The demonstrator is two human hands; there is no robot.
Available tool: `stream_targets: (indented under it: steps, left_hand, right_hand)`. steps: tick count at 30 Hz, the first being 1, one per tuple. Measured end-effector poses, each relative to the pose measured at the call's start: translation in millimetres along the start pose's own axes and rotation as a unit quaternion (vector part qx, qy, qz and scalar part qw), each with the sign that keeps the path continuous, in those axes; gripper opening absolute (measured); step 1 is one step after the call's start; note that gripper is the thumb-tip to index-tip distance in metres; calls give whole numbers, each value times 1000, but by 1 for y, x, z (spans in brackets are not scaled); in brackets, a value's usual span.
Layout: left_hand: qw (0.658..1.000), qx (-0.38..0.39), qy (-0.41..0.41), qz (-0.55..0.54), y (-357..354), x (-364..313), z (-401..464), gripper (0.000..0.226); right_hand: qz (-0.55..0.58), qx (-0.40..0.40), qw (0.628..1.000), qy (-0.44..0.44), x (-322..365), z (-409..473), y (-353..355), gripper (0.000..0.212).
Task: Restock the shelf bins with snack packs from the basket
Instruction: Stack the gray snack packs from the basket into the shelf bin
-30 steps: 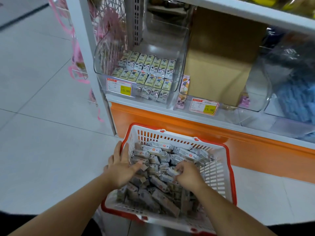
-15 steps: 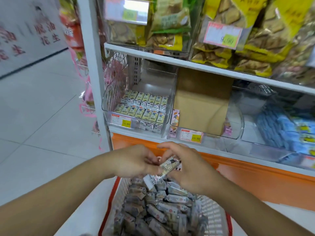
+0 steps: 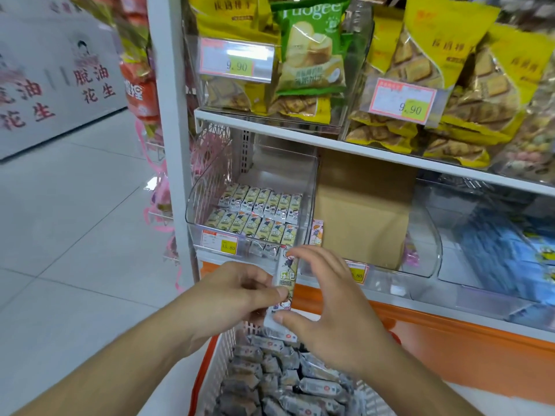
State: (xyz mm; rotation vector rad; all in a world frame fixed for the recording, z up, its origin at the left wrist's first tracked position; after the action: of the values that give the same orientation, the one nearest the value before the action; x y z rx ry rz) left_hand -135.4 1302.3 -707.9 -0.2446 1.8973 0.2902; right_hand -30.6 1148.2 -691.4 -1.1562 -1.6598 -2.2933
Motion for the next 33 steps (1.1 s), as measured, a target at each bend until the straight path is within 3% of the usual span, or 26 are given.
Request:
stream_targets:
  steps: [4, 7, 9, 12, 17, 22, 29, 33]
  left_hand:
    - [994, -40, -26, 100, 22, -9, 8, 39]
    - [926, -158, -96, 329, 65, -20, 18, 44]
    - [893, -164, -77, 411, 91, -19, 25, 57]
    - [897, -115, -14, 427, 114, -8, 31, 64]
    - [898, -102, -10, 427, 124, 0, 34, 71]
    - [913, -102, -4, 395, 131, -3, 36, 71]
    - [913, -90, 1, 399, 131, -8, 36, 70]
    - [915, -90, -7, 394, 131, -6, 38, 69]
  right_hand:
    - [13, -16, 999, -30, 3, 16, 7, 83]
    - [3, -42, 998, -37, 9, 53, 12, 84]
    - [-7, -52, 998, -33, 11, 92, 9, 88]
    - [-31, -15, 999, -18, 10, 159, -13, 95]
    - [-49, 28, 996, -62, -13, 262, -64, 105]
    - [-32, 28, 997, -67, -30, 324, -93, 81]
    - [-68, 41, 996, -48, -46, 354, -117, 68]
    - [-36, 26, 998, -48, -45, 341, -110, 76]
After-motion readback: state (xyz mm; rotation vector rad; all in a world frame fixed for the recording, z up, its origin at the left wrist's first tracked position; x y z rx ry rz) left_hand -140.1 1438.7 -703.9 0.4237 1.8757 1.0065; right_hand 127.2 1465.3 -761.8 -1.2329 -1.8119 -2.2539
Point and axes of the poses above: each hand's wrist, its own z-axis towards the middle knuckle, its own y-axis out of the back of the hand, x = y × z, the point moved 3 cm from there along z, towards the middle knuckle
